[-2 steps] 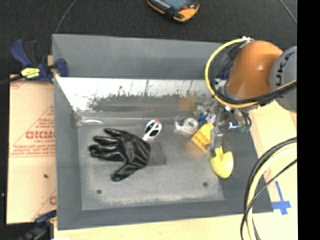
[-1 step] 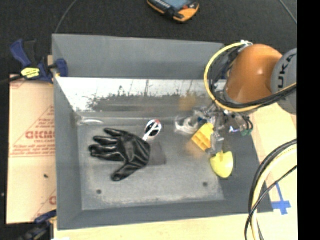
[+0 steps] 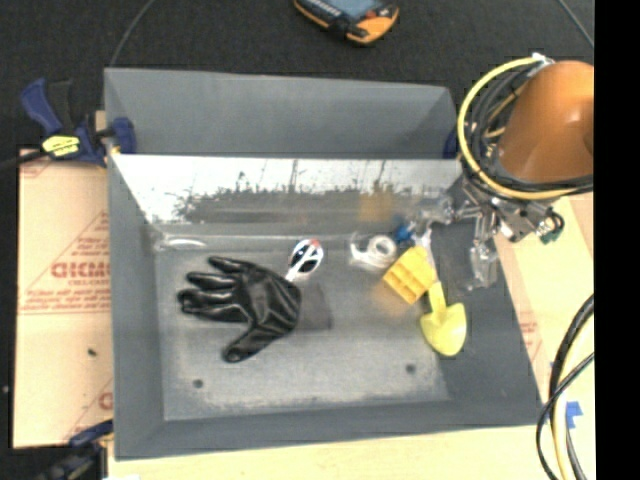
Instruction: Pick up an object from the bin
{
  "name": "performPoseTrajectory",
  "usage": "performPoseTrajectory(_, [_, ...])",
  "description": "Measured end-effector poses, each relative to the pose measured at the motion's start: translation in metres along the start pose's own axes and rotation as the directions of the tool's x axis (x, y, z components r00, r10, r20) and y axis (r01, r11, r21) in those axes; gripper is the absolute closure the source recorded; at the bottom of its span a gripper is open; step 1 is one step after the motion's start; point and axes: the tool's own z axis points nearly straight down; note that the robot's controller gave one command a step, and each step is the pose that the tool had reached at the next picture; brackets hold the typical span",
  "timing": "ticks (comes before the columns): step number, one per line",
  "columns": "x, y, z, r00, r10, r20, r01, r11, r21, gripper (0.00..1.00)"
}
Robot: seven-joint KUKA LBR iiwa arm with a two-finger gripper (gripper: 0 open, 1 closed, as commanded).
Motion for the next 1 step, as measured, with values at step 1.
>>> performPoseTrajectory(1, [-0.0117,0.0351,0.0806,0.999,0.033,-0.011,-0.033,0.999,-0.017,0.00])
